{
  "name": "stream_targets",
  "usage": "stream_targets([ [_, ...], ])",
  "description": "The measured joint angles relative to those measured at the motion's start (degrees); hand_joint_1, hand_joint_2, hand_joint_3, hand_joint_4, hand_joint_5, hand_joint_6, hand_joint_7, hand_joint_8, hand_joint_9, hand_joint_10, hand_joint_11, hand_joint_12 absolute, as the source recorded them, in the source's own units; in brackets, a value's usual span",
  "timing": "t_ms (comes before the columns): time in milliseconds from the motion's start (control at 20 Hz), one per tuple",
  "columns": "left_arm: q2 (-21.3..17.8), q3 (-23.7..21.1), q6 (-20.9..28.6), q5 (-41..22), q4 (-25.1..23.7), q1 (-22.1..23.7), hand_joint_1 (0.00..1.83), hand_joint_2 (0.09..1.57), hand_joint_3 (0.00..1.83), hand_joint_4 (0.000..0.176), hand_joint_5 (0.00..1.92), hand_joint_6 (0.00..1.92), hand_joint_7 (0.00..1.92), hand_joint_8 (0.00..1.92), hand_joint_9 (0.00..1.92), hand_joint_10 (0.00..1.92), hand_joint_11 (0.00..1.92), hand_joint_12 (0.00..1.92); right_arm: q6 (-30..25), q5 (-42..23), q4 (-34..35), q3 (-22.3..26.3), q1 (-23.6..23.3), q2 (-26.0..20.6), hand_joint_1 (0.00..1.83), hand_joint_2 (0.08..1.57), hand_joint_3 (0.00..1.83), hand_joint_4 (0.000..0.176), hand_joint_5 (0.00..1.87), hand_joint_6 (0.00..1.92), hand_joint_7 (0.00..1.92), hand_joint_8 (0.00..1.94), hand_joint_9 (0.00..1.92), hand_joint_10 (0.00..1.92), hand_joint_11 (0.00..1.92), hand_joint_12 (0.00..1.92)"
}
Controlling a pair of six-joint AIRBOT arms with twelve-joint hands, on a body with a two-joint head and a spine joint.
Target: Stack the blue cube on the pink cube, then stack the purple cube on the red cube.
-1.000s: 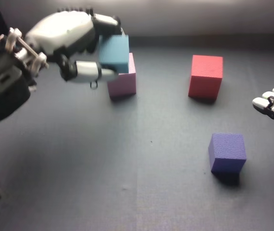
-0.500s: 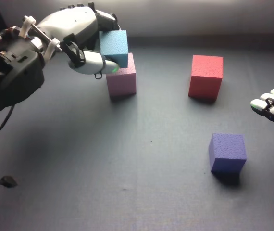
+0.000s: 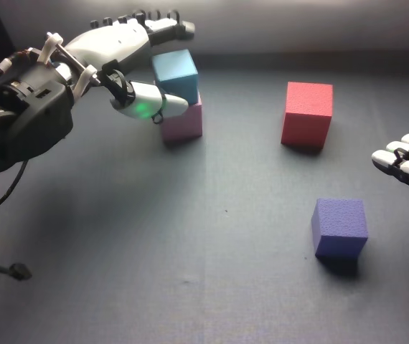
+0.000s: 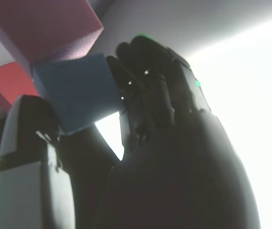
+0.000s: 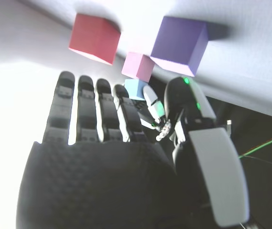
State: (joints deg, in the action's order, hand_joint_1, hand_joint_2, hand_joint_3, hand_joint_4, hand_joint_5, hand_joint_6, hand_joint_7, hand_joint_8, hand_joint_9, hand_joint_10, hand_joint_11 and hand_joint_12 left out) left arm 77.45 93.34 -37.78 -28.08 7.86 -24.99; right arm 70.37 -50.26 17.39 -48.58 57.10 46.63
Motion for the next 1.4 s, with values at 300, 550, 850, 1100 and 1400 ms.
stream_targets([
  [300, -4.87, -6.45, -0.04, -7.63, -0.13, -3.17, 0.63, 1.00, 0.00, 0.176, 0.00, 0.00, 0.00, 0.00, 0.00, 0.00, 0.00, 0.00, -4.22, -0.07, -3.87, 0.04, 0.00, 0.00, 0.42, 1.37, 0.00, 0.000, 0.00, 0.00, 0.00, 0.00, 0.00, 0.00, 0.00, 0.00],
  [550, -10.99, -13.64, -0.07, -20.50, 0.17, -8.76, 0.45, 1.18, 0.02, 0.176, 0.00, 0.00, 0.00, 0.00, 0.00, 0.00, 0.00, 0.00, -10.01, -1.18, -8.20, -0.44, -0.33, 0.33, 0.62, 1.19, 0.00, 0.013, 0.00, 0.00, 0.00, 0.00, 0.00, 0.00, 0.00, 0.00],
  [850, -16.11, -21.16, 0.04, -33.27, 2.51, -18.95, 0.39, 1.29, 0.04, 0.176, 0.00, 0.00, 0.00, 0.00, 0.00, 0.00, 0.00, 0.00, -11.74, 2.05, -8.55, -4.85, -4.24, 6.43, 0.76, 1.08, 0.00, 0.000, 0.00, 0.00, 0.00, 0.00, 0.00, 0.00, 0.00, 0.00],
  [1100, -17.75, -24.30, 0.11, -40.39, 4.55, -23.39, 0.47, 1.34, 0.01, 0.176, 0.00, 0.00, 0.00, 0.00, 0.00, 0.00, 0.00, 0.00, -11.80, 7.21, -5.57, -8.81, -5.49, 10.60, 0.83, 1.12, 0.00, 0.000, 0.05, 0.16, 0.13, 0.28, 0.04, 0.55, 0.00, 1.10],
  [1400, -18.56, -25.62, 0.11, -43.36, 4.07, -25.18, 0.52, 1.37, 0.01, 0.176, 0.00, 0.00, 0.00, 0.00, 0.00, 0.00, 0.00, 0.00, -11.80, 10.73, -4.98, -11.52, -8.41, 13.03, 1.18, 1.29, 0.01, 0.000, 0.62, 1.27, 0.73, 1.72, 1.09, 1.88, 1.12, 1.91],
])
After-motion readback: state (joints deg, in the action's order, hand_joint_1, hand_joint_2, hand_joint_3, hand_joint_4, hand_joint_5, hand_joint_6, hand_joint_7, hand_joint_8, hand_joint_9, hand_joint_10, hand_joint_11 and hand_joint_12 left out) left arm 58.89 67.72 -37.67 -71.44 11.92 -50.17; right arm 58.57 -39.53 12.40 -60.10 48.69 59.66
